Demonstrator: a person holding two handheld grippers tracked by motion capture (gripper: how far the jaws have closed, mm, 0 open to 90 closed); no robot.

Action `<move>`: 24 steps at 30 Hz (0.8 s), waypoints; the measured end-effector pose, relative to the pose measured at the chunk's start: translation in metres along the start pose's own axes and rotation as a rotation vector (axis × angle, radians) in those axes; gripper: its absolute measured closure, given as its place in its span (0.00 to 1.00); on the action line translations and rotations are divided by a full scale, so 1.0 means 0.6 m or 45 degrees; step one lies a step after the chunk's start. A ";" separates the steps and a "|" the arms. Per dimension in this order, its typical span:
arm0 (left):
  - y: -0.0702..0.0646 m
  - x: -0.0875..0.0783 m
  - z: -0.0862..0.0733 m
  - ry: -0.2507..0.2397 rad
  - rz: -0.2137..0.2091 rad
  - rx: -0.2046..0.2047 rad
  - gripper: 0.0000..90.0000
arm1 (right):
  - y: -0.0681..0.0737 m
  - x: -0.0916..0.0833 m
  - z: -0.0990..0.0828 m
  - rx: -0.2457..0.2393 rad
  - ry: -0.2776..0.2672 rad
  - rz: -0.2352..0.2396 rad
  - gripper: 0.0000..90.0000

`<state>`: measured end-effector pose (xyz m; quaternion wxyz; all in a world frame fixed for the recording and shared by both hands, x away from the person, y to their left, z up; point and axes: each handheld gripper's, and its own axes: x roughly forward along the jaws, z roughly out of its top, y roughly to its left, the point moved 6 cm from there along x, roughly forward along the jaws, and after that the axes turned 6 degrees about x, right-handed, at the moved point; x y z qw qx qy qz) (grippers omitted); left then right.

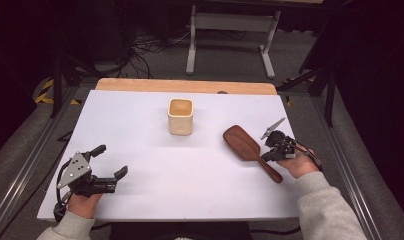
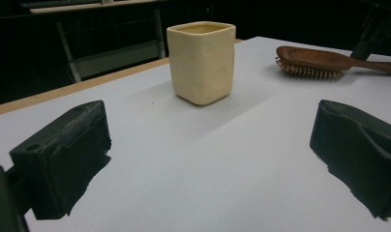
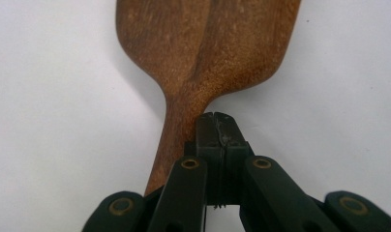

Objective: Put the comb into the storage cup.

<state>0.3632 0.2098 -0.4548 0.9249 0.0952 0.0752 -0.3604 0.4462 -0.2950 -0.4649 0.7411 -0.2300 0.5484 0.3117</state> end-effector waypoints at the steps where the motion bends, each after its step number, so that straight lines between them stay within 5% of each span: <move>1: 0.000 0.000 0.000 0.000 -0.001 0.001 0.02 | 0.002 0.000 -0.001 0.000 0.001 0.002 1.00; 17: 0.001 -0.001 0.001 -0.014 0.003 -0.002 0.01 | 0.030 -0.013 -0.001 -0.004 -0.040 -0.014 1.00; 24: 0.004 -0.003 0.002 -0.022 0.010 -0.029 0.00 | 0.035 -0.045 0.003 0.078 -0.160 -0.064 0.78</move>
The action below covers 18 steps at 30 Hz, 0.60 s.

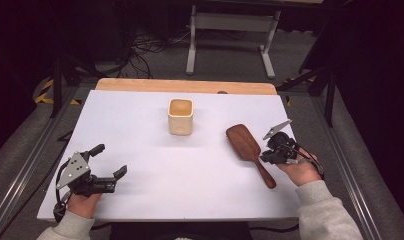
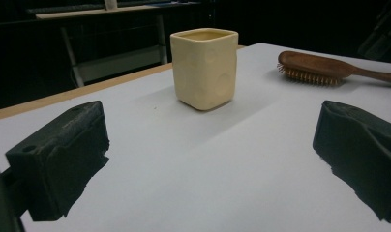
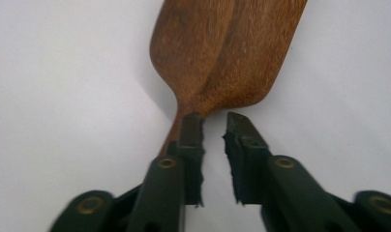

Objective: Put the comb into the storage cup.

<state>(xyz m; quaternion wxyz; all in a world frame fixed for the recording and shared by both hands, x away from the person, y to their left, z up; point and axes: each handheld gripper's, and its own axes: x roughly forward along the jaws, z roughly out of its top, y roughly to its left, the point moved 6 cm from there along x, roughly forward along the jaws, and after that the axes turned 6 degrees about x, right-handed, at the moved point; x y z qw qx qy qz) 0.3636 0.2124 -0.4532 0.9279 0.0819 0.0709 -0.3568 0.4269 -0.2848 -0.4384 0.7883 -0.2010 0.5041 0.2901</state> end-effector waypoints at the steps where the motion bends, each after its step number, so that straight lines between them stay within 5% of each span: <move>1: 0.001 0.000 -0.001 0.007 0.000 -0.008 0.00 | 0.002 -0.003 0.001 0.015 -0.015 0.001 0.71; 9: -0.003 0.003 -0.003 0.025 -0.016 0.001 0.00 | 0.022 -0.006 0.006 0.112 -0.133 -0.027 0.08; 11: -0.003 0.003 -0.004 0.028 -0.021 0.008 0.00 | 0.027 -0.005 0.007 0.126 -0.149 -0.036 0.01; 18: -0.005 0.005 -0.006 0.050 -0.009 0.028 0.00 | 0.046 0.004 0.009 0.150 -0.200 -0.044 0.00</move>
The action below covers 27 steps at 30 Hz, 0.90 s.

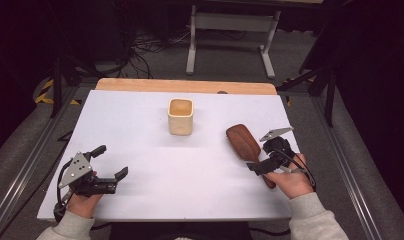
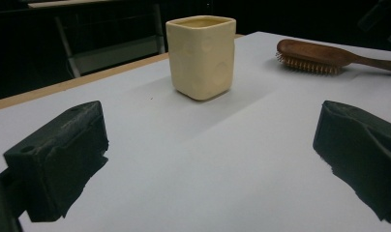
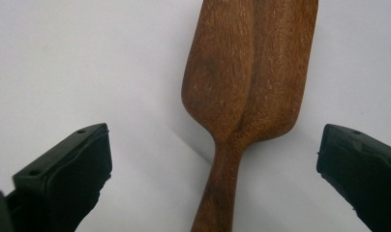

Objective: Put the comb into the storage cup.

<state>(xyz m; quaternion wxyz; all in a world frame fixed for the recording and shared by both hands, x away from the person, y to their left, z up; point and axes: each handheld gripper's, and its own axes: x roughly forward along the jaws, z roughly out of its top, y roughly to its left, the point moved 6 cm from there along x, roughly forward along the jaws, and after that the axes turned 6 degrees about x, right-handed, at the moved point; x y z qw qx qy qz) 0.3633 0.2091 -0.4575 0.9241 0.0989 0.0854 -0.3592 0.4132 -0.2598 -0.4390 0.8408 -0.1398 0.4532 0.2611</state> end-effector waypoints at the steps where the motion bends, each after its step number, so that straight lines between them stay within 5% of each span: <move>1: 0.000 -0.001 0.000 -0.002 -0.009 0.007 0.00 | 0.002 0.002 0.000 0.012 -0.010 -0.002 0.00; 9: -0.001 -0.002 0.000 -0.003 -0.023 0.007 0.00 | 0.002 0.025 -0.010 0.061 -0.019 -0.058 0.00; 18: -0.001 -0.003 -0.001 0.002 -0.027 0.004 0.00 | -0.010 0.053 -0.019 0.112 0.053 -0.113 0.04; 27: -0.001 -0.004 -0.001 0.005 -0.032 0.005 0.00 | -0.016 0.068 -0.027 0.165 0.149 -0.113 0.31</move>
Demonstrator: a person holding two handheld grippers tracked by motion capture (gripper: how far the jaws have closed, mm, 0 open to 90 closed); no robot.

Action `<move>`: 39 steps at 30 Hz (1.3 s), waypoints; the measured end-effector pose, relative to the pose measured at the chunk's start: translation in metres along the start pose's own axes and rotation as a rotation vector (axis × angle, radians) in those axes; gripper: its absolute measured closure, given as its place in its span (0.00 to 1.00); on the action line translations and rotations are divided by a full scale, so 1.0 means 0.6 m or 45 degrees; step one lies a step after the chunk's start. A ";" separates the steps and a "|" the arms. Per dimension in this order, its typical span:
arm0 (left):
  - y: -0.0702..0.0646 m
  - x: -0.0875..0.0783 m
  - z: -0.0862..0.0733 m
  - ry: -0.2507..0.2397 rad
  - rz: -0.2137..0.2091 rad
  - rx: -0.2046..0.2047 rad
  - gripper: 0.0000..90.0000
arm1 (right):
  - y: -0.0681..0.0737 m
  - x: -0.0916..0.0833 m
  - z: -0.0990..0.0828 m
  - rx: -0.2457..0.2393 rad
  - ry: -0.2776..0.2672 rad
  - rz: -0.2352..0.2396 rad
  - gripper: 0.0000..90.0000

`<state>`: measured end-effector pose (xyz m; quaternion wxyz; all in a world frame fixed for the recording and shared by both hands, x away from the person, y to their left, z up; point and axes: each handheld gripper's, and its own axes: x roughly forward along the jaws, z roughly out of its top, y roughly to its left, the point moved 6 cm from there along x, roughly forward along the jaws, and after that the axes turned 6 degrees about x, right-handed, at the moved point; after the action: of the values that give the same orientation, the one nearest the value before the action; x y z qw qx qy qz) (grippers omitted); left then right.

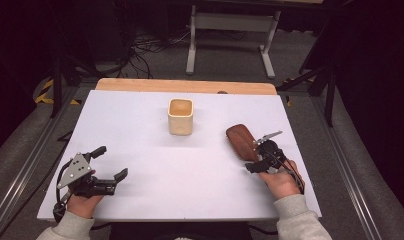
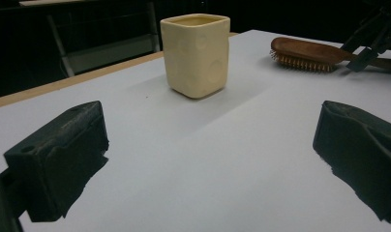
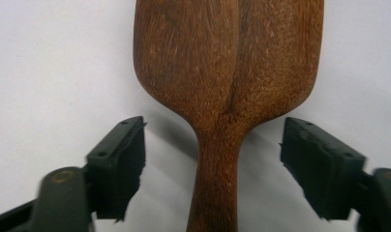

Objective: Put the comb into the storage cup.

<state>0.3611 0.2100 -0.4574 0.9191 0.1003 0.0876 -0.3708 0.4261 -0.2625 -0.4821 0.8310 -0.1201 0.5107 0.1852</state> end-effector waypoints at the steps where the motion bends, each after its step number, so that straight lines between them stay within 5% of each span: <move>1: 0.000 0.000 0.000 -0.002 0.001 0.001 0.00 | 0.000 0.001 0.000 0.007 0.006 0.004 0.35; 16: -0.001 0.000 0.000 0.001 -0.005 0.009 0.00 | -0.001 0.007 0.002 0.033 0.070 -0.013 0.78; 32: -0.001 0.000 0.000 -0.001 -0.006 0.004 0.00 | -0.002 0.001 -0.002 -0.030 0.033 -0.005 0.81; 39: -0.001 0.001 0.000 0.004 -0.004 0.008 0.00 | 0.002 -0.023 0.002 -0.072 -0.078 0.015 0.81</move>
<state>0.3613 0.2094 -0.4578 0.9181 0.1037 0.0878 -0.3724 0.4211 -0.2632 -0.4694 0.8414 -0.1348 0.4801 0.2080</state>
